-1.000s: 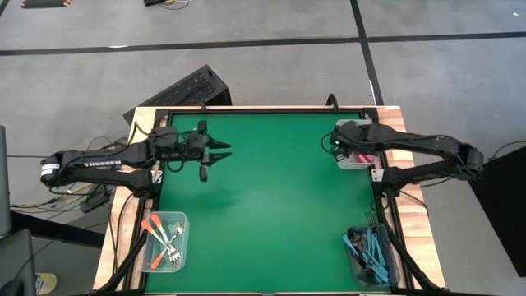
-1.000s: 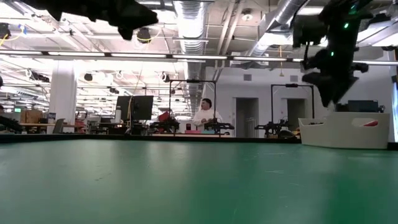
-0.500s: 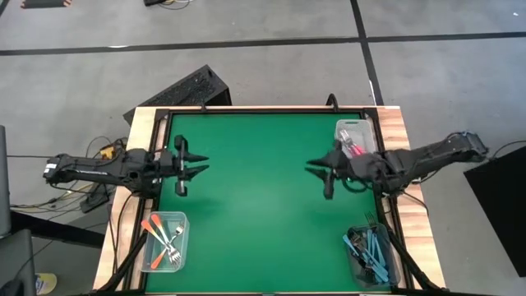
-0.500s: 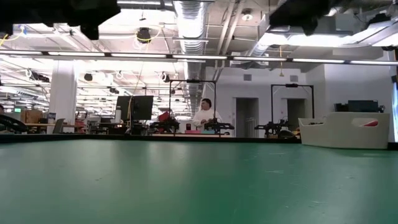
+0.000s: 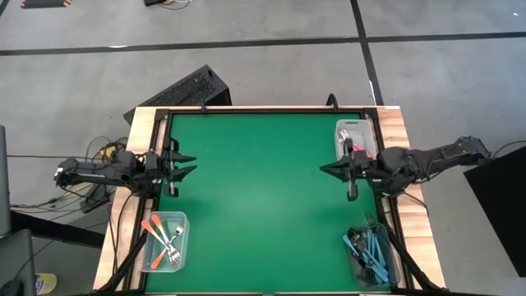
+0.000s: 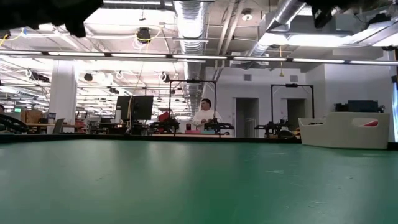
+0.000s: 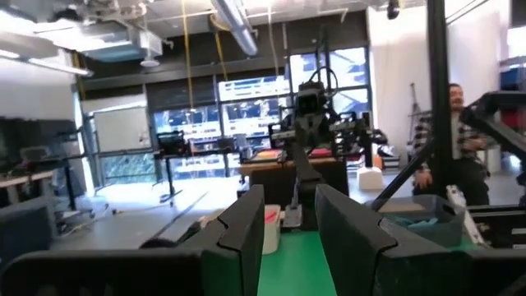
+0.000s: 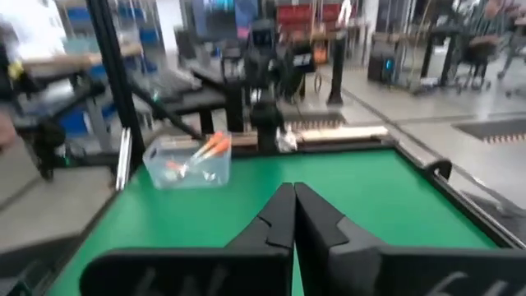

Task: Sort silverware by color (type)
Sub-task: Return to Home Position

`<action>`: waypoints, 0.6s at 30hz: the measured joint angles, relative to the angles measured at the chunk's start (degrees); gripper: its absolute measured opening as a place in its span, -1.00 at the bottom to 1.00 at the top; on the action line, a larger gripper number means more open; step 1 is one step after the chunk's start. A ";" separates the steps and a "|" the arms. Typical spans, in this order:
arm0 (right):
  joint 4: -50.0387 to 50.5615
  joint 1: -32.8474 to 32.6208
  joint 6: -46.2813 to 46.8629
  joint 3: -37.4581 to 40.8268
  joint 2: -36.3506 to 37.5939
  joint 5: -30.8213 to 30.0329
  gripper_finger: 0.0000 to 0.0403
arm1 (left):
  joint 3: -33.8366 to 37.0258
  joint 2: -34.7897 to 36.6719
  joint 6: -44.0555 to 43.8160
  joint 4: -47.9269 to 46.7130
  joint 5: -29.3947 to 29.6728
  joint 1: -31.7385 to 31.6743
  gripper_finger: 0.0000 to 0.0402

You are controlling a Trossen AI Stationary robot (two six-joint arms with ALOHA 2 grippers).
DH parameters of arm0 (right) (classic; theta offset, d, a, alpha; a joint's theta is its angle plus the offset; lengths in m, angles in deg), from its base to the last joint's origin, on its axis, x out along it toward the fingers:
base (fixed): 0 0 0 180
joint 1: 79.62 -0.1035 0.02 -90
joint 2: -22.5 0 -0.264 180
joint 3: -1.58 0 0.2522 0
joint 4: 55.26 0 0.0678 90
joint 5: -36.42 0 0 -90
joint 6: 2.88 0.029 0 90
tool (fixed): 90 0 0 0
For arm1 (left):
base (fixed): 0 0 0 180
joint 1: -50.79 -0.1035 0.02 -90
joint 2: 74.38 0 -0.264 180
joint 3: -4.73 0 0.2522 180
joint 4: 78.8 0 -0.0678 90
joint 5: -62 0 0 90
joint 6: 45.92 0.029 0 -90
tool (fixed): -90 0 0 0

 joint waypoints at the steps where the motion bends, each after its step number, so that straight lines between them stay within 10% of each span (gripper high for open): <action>1: -3.13 1.05 -0.04 1.98 1.01 1.19 -0.94 | 0.80 0.35 -0.25 0.09 0.65 0.00 -0.50; 18: -13.69 15.23 4.59 15.06 10.06 21.28 -0.95 | 2.43 3.75 -0.63 -1.24 3.00 0.00 -0.50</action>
